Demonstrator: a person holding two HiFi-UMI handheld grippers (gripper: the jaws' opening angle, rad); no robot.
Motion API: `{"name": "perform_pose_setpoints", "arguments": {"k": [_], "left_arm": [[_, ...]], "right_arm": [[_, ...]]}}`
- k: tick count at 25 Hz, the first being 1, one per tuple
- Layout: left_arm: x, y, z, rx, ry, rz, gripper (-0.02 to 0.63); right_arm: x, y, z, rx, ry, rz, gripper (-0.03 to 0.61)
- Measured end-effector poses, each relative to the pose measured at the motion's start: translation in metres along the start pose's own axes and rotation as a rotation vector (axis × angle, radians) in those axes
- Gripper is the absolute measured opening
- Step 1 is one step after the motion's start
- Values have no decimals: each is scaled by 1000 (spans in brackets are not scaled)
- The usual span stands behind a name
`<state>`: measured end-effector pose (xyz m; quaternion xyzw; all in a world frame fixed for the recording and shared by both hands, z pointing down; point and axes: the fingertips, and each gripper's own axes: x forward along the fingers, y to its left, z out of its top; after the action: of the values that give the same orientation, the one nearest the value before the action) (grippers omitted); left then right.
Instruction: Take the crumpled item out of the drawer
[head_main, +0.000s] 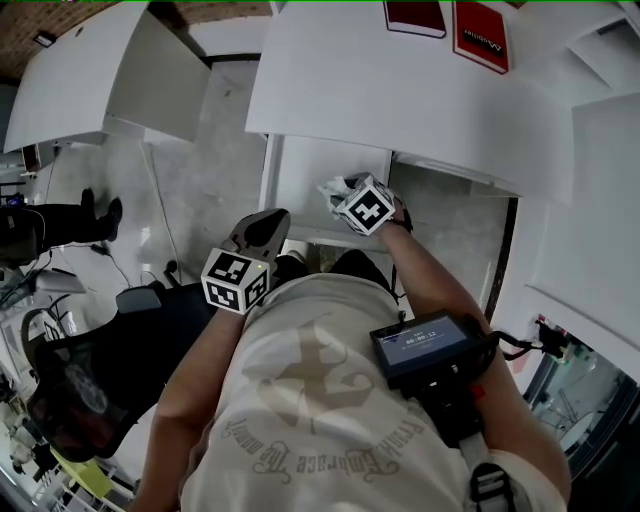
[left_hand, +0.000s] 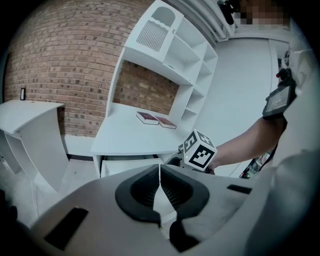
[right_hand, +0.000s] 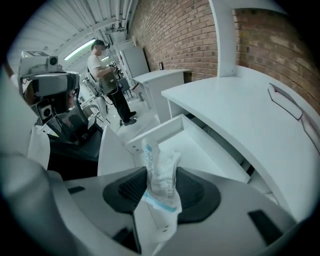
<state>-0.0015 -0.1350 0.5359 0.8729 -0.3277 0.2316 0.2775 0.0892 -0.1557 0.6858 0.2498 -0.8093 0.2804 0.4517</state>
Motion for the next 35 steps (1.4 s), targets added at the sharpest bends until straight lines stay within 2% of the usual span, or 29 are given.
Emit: {"name": "perform_pose_setpoints", "arguments": {"k": [11, 22, 35], "left_arm": [[-8, 3, 23, 13, -72, 12, 28], [-2, 1, 38, 21, -121, 6, 28], [-1, -1, 54, 30, -160, 25, 28]], "right_arm": [[-37, 4, 26, 39, -114, -25, 189], [-90, 4, 70, 63, -334, -15, 186], [-152, -2, 83, 119, -599, 26, 176]]}}
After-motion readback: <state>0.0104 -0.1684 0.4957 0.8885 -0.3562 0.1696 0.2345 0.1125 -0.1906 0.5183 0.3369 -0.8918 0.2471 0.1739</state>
